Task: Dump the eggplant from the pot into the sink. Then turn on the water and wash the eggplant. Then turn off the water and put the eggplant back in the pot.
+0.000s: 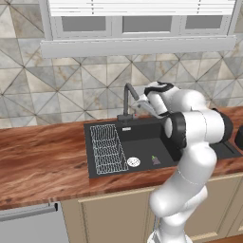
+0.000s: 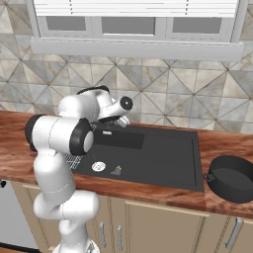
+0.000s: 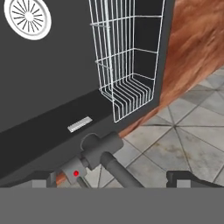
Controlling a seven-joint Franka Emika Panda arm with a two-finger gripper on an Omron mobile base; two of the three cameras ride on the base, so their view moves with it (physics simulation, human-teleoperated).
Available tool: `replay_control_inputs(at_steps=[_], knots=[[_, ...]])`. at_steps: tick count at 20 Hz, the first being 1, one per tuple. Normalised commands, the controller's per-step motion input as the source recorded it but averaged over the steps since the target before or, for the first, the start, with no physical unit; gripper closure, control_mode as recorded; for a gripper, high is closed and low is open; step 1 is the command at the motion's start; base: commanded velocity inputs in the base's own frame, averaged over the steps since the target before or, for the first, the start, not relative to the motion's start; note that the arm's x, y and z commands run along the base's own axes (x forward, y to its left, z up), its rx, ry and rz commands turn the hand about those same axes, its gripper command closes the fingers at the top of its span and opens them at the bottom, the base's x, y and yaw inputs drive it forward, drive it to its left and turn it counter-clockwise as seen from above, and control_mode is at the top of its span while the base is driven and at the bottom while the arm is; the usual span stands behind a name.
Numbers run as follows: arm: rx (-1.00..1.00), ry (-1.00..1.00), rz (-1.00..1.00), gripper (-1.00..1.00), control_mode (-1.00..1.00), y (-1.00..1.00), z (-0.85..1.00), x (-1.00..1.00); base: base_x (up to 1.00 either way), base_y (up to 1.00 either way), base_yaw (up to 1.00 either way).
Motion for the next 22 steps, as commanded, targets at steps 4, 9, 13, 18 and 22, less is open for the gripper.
replay_control_inputs(at_steps=[4,9,13,18,22], knots=[[-0.03,-0.14,0.08,-1.00,-1.00,-0.39,-0.61,0.00,0.00,0.00,0.00],[0.04,-0.11,0.06,-1.00,-1.00,-0.34,-0.30,-0.11,0.00,0.00,0.00],[0.44,0.00,0.00,-1.00,-1.00,-0.22,0.00,-0.30,0.00,0.00,0.00],[0.61,0.01,-0.01,-1.00,-1.00,-0.09,-0.01,-0.08,0.00,0.00,0.00],[0.63,0.08,-0.05,-1.00,-1.00,-0.10,0.00,0.05,0.00,0.00,0.00]])
